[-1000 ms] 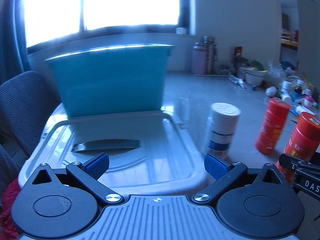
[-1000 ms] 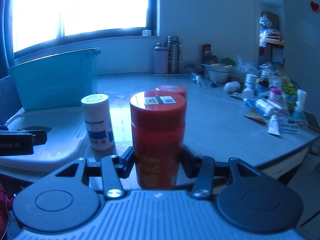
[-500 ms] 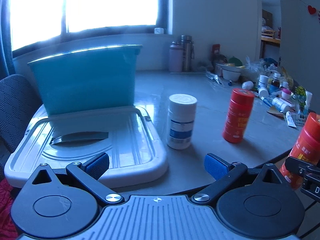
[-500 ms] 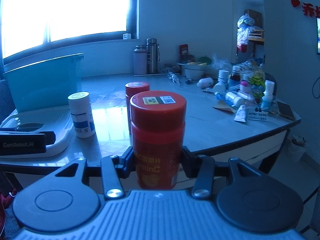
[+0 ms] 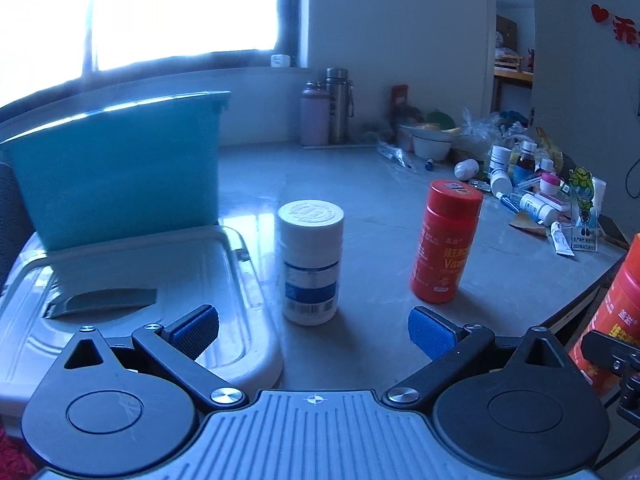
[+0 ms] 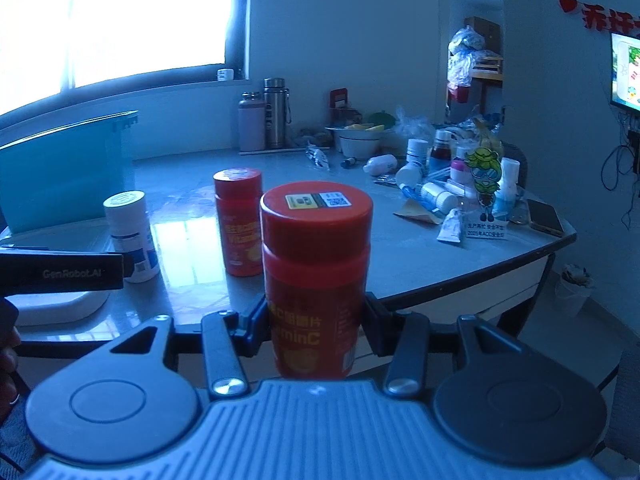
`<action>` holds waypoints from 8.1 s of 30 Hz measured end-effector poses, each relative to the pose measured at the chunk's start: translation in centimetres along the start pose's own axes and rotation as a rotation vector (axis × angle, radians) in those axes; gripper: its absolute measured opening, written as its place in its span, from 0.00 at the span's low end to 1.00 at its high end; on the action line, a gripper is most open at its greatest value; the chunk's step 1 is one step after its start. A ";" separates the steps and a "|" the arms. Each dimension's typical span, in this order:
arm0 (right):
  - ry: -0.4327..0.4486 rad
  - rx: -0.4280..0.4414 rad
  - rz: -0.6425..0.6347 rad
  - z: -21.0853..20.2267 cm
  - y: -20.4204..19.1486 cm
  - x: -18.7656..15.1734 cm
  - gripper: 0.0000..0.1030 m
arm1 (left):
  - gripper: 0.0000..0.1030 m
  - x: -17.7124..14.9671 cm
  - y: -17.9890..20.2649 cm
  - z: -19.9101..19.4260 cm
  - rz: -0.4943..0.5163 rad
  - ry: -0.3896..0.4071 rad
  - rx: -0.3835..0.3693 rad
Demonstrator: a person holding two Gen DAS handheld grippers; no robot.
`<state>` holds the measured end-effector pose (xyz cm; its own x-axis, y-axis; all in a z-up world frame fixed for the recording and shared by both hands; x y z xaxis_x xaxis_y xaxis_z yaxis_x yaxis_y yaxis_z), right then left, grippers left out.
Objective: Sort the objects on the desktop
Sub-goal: 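Lift the red bottle with the right gripper while the left gripper grasps the white bottle, then carry both bottles over the teal bin with both grippers, then open both grippers to drop the bottles into the teal bin, then move the right gripper back to the second red bottle on the table, then close the right gripper on the second red vitamin C bottle, then carry the red bottle over the teal bin with the right gripper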
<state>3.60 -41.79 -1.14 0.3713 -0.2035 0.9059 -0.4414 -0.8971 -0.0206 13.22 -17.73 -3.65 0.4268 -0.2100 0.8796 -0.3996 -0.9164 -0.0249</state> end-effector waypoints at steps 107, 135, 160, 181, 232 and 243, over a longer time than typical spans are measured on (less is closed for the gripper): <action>0.029 0.476 -0.205 20.5 -38.2 23.4 0.47 | 0.47 25.5 -34.6 13.5 -0.198 -0.116 0.314; 0.099 0.444 -0.153 12.7 -33.0 23.5 0.75 | 0.73 24.6 -30.1 6.2 -0.145 -0.032 0.336; 0.031 0.284 -0.088 -1.0 -16.8 9.9 0.75 | 0.73 8.4 -14.2 -7.7 -0.141 -0.088 0.222; -0.026 0.137 -0.049 0.9 -8.6 1.7 0.75 | 0.73 -1.0 -8.7 -5.2 -0.123 -0.163 0.142; -0.098 0.157 -0.102 12.5 -11.3 5.1 0.48 | 0.73 5.1 -12.3 2.1 -0.119 -0.126 0.187; -0.077 0.234 -0.169 7.0 -14.5 6.7 0.48 | 0.73 4.4 -14.1 -2.4 -0.185 -0.097 0.235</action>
<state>18.16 -32.91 2.27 0.4881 -0.0642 0.8704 -0.1709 -0.9850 0.0232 18.77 -4.93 1.68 0.5546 -0.0531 0.8304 -0.1140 -0.9934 0.0126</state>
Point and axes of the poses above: each gripper's, at about its wrist camera, not at the fingertips, and z roughly the way its jaws point, y to its right, x to its top, the point moved 10 cm from there along z, roughly the way its jaws point, and after that the axes turned 1 degree about x, right-handed, at the moved point
